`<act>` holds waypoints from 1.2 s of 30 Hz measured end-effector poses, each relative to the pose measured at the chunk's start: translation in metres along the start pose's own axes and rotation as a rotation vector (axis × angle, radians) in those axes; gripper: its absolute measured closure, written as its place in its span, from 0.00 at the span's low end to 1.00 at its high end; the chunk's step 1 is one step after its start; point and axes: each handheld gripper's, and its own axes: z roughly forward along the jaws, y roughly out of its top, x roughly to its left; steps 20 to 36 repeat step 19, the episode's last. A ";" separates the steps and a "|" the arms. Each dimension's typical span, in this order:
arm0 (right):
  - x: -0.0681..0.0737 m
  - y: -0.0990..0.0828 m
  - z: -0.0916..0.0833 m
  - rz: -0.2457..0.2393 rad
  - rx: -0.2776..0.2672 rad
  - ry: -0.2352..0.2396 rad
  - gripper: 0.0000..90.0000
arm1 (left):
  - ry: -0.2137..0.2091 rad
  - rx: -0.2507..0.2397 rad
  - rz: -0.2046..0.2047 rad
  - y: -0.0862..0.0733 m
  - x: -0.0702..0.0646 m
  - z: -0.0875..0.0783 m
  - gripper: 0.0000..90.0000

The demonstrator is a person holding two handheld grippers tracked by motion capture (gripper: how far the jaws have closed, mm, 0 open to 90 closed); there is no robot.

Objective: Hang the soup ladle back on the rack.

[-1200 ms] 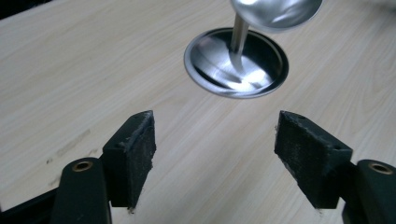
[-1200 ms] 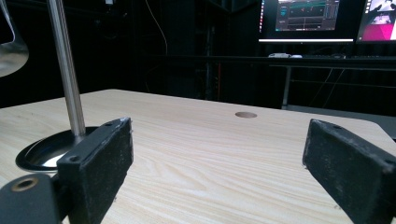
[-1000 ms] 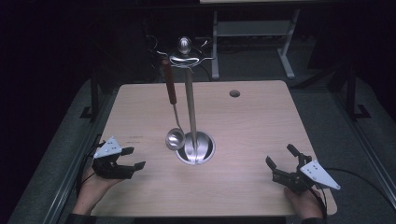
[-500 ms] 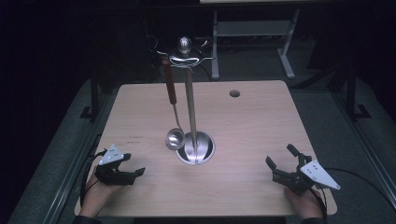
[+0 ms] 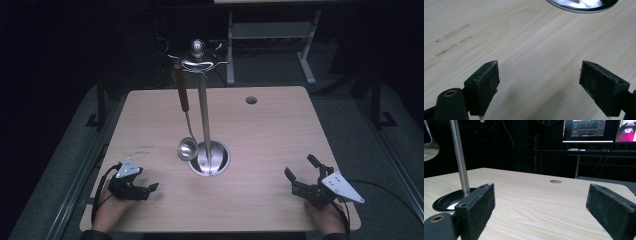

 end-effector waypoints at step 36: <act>0.000 0.000 0.000 0.001 0.000 0.000 0.09 | -0.014 0.010 -0.005 0.000 -0.001 0.003 0.17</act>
